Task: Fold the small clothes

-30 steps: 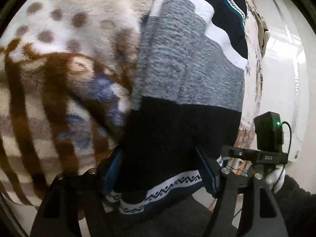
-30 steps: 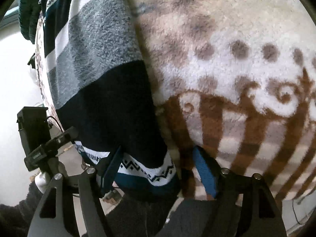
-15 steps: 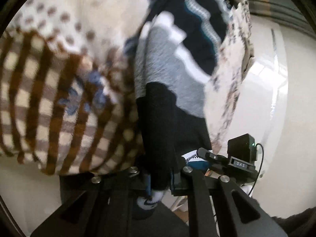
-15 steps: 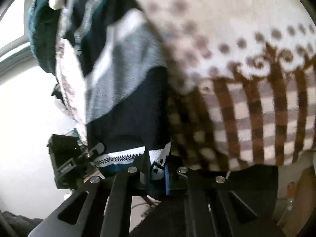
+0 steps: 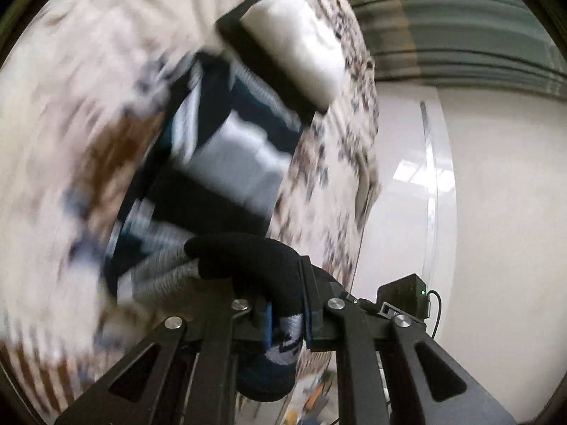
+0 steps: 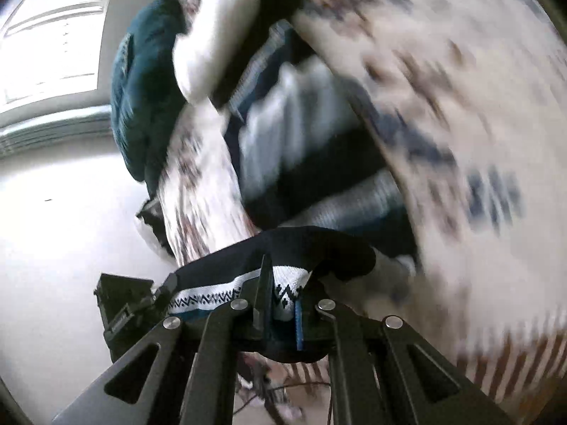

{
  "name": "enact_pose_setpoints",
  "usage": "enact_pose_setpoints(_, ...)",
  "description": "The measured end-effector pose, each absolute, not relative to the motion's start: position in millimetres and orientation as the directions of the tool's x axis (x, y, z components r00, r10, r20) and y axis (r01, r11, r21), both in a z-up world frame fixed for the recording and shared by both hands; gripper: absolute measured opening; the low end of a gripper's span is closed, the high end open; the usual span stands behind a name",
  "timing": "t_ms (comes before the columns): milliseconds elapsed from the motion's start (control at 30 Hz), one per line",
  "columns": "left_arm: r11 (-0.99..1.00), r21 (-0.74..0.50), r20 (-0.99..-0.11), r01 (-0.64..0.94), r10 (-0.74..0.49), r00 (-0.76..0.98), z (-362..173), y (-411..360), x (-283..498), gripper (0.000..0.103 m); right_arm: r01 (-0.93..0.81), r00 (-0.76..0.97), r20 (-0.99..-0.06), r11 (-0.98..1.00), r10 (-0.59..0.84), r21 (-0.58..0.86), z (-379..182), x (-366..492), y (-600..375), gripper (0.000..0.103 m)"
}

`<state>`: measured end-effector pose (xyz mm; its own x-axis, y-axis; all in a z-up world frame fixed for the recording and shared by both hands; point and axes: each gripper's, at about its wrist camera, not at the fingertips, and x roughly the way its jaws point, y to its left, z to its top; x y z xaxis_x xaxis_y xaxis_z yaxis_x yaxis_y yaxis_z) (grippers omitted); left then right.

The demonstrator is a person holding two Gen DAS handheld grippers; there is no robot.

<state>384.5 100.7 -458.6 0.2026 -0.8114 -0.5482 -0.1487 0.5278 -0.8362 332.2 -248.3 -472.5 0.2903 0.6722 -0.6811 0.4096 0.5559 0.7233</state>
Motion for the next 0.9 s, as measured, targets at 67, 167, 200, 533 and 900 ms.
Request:
enact_pose_setpoints(67,0.524,-0.836,-0.548,-0.160,-0.802,0.238,-465.4,95.1,425.4,0.010,0.418,0.306,-0.685,0.553,0.662,0.721,-476.0,382.5,-254.6,0.009)
enact_pose_setpoints(167,0.540,-0.825,-0.565,-0.168,-0.779,0.271,-480.0,85.9,483.6,0.010,0.436,0.315,-0.691,0.548,0.650,0.714,-492.6,455.2,-260.5,0.009)
enact_pose_setpoints(200,0.554,-0.815,-0.579,-0.167,-0.768,0.274,-485.9,82.2,500.1,0.010,0.437,0.313,-0.689,0.546,0.653,0.715,-498.6,476.0,-261.4,0.009)
enact_pose_setpoints(533,0.496,-0.813,-0.579,-0.303,-0.742,0.338,-538.3,98.2,575.2,0.063,0.542,0.318,-0.667,0.448,0.674,0.711,-544.5,562.2,-284.4,0.061)
enact_pose_setpoints(900,0.610,-0.748,-0.663,-0.263,-0.666,0.341,-522.9,121.1,483.4,0.065,0.233,0.094,-0.839,0.808,0.536,0.542,-550.6,555.4,-276.8,0.089)
